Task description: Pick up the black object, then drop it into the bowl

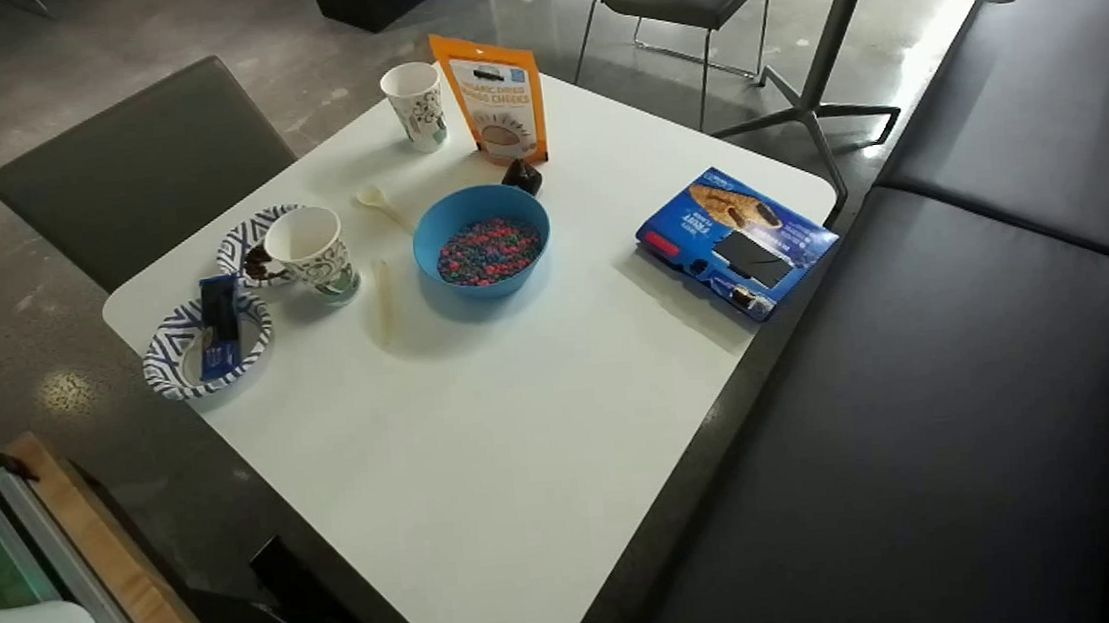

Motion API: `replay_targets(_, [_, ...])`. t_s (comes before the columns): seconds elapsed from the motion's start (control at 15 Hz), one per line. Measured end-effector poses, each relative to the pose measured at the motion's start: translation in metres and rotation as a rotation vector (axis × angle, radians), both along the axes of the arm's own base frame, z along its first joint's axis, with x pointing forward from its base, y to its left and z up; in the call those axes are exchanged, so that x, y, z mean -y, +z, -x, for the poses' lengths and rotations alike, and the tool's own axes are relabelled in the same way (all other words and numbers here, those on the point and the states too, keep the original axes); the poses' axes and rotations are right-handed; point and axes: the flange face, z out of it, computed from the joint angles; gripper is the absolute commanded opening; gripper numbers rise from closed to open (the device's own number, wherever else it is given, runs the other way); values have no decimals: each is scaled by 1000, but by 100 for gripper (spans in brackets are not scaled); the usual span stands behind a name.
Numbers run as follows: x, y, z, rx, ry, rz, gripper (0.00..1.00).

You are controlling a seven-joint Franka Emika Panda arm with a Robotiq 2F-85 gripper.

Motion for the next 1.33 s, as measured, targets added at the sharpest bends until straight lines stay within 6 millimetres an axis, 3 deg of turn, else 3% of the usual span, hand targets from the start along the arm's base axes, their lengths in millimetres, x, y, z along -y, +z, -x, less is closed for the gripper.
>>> replay_targets(0.27, [1, 5, -12, 25, -3, 17, 100])
replay_targets(0.67, [11, 13, -71, 50, 21, 30, 100])
replay_targets(0.93, [36, 1, -123, 63, 32, -3, 100])
replay_targets(1.33, [103, -49, -188, 163, 111, 58, 100])
